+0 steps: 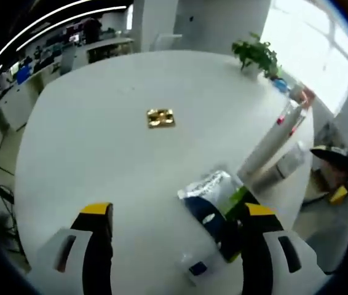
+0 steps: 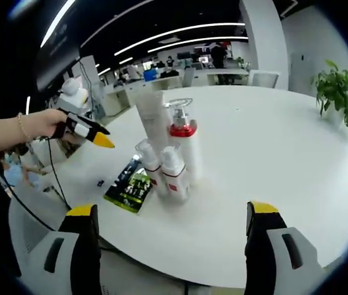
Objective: Arrange the skincare products in the storage area until every visible bottle or jar stands upright without overlapping.
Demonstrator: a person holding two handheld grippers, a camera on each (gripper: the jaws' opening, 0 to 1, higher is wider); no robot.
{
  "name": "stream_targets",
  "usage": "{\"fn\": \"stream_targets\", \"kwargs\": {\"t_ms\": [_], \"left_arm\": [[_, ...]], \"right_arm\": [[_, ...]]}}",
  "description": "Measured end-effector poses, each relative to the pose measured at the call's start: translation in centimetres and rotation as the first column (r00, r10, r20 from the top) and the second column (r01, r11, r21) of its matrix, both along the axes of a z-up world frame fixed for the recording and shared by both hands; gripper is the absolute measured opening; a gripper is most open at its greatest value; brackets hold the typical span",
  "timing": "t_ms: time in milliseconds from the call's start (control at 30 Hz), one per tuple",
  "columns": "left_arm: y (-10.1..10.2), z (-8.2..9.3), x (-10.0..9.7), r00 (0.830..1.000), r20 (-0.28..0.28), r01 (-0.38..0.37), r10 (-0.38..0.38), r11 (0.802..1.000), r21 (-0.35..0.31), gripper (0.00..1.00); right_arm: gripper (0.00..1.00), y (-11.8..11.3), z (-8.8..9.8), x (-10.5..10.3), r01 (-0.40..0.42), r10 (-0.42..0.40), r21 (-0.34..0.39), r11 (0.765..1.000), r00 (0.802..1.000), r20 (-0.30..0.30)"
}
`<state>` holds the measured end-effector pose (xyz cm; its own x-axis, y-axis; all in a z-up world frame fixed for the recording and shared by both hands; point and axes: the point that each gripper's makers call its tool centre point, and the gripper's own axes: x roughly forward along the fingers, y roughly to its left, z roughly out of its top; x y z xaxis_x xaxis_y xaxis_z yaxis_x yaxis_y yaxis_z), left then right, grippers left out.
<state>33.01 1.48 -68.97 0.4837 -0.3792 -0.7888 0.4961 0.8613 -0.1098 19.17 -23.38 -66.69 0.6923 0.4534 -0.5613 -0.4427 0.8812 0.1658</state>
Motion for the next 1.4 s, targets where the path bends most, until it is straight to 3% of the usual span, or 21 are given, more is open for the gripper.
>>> {"fn": "stream_targets", "kwargs": {"t_ms": [300, 567, 733, 900, 1000, 1400], "left_arm": [[-1.0, -0.8, 2.9, 1.000, -0.003, 0.016, -0.016, 1.000, 0.021, 0.83], [-2.3, -1.8, 6.7, 0.999, -0.006, 0.039, -0.039, 0.998, 0.047, 0.84], [-3.0, -1.9, 7.4, 0.999, -0.016, 0.047, -0.046, 0.998, 0.050, 0.84], [-3.9, -2.8, 9.5, 0.997, -0.036, 0.077, -0.075, 0.996, 0.048, 0.83], [-4.3, -2.6, 9.4, 0.995, -0.040, 0.089, -0.087, 0.995, 0.050, 0.82], [-7.2, -4.9, 12.2, 0.988, -0.077, 0.136, -0.134, 0.990, 0.035, 0.80]], "right_arm": [[0.99, -0.2, -0.2, -0.1, 0.013, -0.013, 0.021, 1.000, 1.000, -0.019], [0.99, -0.4, -0.4, 0.0, 0.029, -0.028, 0.032, 0.999, 0.999, -0.034], [0.99, -0.4, -0.5, 0.0, 0.033, -0.032, 0.041, 0.999, 0.999, -0.041], [0.99, -0.5, -0.6, 0.0, 0.041, -0.039, 0.048, 0.998, 0.998, -0.051], [0.98, -0.5, -0.6, -0.1, 0.045, -0.042, 0.052, 0.998, 0.998, -0.052], [0.98, -0.6, -0.8, -0.1, 0.055, -0.051, 0.058, 0.997, 0.996, -0.068]]}}
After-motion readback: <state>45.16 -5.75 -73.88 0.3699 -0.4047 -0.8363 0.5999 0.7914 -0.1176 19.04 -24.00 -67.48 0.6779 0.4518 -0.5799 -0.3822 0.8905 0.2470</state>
